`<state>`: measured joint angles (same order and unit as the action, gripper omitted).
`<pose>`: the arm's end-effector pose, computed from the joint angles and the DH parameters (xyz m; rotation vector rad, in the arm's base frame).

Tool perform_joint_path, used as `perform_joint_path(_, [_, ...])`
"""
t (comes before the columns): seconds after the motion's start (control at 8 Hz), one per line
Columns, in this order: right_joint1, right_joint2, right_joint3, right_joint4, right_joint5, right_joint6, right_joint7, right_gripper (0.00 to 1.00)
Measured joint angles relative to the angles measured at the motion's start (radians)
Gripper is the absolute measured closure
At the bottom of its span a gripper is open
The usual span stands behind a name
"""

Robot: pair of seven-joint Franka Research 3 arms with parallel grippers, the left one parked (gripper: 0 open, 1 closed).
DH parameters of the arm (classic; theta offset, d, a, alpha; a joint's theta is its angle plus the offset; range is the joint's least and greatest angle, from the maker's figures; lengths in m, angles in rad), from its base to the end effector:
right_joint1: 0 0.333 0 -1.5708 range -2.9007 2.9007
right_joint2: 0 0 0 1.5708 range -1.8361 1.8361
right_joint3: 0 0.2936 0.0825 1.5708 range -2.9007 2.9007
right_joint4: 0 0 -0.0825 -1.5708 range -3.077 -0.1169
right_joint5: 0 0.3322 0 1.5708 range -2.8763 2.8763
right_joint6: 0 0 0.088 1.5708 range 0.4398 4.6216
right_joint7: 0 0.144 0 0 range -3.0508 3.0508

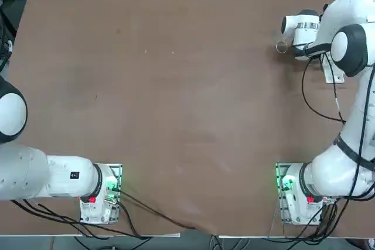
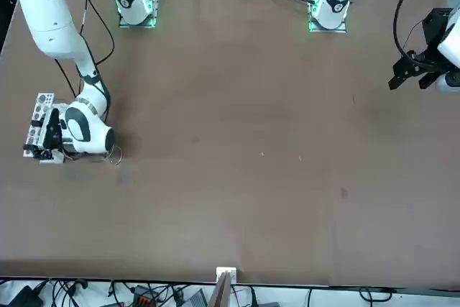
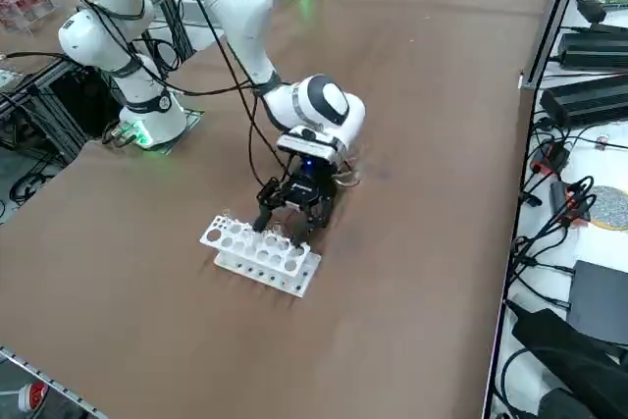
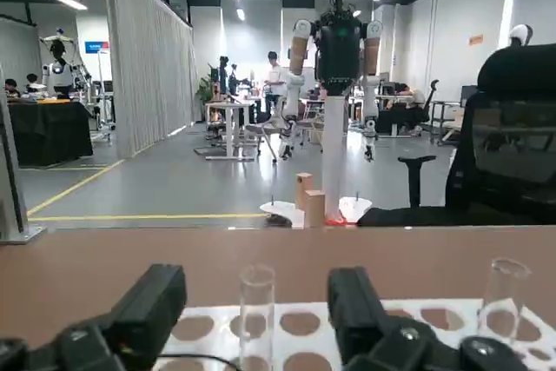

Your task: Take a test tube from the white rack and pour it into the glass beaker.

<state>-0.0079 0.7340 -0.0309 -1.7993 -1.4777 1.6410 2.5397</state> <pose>0.5564 -0.1572 0.1856 1.2188 -1.3146 1.1239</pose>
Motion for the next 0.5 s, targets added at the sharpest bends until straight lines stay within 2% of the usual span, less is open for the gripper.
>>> perform_joint_path(0.25, [0.020,-0.085,0.004,0.036,0.107,-0.017,-0.180,0.00])
perform_joint_path(0.5, [0.058,-0.208,0.006,0.068,0.264,-0.020,-0.445,0.00])
